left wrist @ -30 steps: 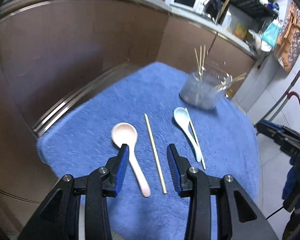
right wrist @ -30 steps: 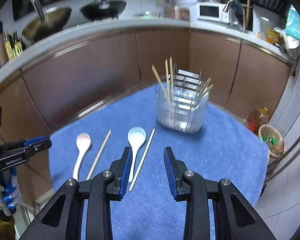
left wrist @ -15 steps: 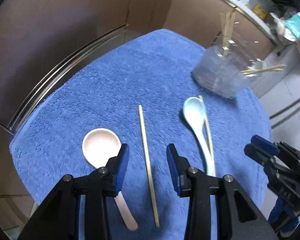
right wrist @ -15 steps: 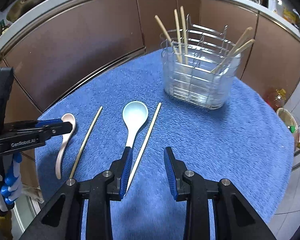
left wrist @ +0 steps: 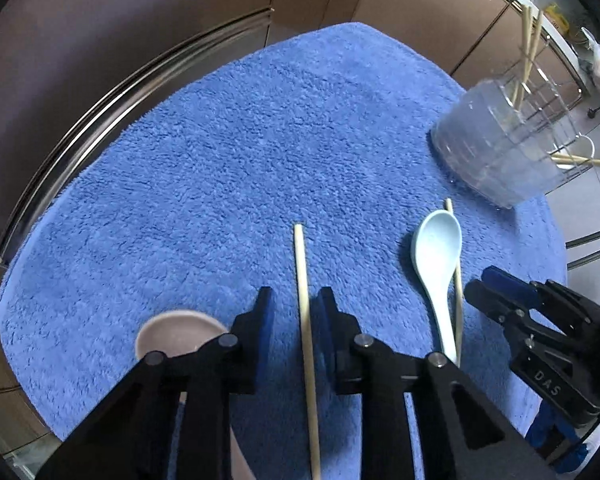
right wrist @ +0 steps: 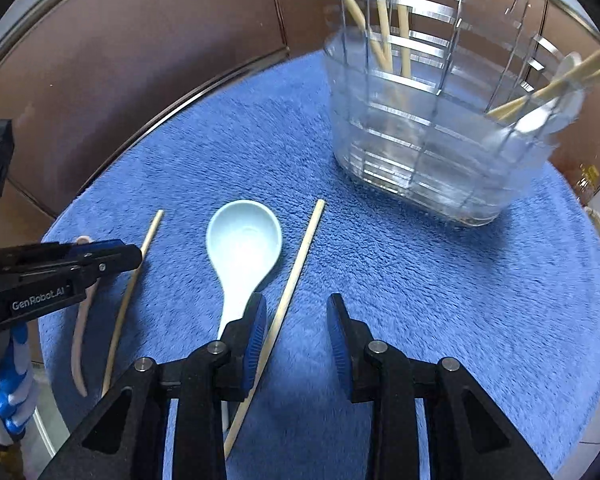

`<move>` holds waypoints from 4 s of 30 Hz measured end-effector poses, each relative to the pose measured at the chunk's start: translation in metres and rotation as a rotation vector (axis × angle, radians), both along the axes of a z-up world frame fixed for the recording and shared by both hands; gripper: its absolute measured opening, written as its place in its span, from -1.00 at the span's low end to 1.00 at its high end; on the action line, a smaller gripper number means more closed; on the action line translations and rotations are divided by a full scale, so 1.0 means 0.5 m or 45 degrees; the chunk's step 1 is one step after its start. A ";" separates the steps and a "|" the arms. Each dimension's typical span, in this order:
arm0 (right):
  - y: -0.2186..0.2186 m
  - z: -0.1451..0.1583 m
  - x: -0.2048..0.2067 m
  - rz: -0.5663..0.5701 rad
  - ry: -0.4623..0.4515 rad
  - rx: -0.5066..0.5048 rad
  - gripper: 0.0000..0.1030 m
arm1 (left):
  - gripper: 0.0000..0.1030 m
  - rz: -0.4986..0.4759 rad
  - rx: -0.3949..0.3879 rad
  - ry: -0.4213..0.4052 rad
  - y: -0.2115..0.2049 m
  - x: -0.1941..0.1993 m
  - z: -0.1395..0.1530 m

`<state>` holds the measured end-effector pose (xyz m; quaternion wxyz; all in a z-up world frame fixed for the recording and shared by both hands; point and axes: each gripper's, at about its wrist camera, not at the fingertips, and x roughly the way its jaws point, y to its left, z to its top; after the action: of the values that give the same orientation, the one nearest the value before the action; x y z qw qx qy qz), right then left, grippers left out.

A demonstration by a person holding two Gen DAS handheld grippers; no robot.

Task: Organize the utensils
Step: 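Close the left tool on a wooden chopstick while the right tool grasps another chopstick, then lift both chopsticks over the clear holder and open both tools to drop them, then move both open tools back over the pink and light blue spoons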

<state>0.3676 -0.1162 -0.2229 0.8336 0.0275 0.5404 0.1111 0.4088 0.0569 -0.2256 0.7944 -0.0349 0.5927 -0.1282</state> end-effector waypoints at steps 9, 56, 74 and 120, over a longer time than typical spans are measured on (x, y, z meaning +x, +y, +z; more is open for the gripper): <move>0.027 -0.021 0.048 0.049 0.045 -0.080 -0.66 | -0.65 -0.006 0.013 0.054 -0.031 0.039 -0.015; -0.146 0.381 -0.195 -0.028 -0.845 0.259 -0.89 | -0.92 -0.030 -0.439 -0.805 -0.042 -0.125 0.397; -0.271 0.416 0.013 -0.221 -1.269 0.332 -0.89 | -0.92 0.097 -0.495 -1.161 -0.297 0.093 0.473; -0.160 0.371 -0.404 -0.258 -1.037 0.155 -0.20 | -0.13 0.157 -0.271 -1.097 0.014 -0.346 0.379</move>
<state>0.1655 -0.1960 -0.0376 0.9826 0.0833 0.1538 0.0621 0.2358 0.0641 -0.0359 0.9669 -0.0952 0.1882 -0.1439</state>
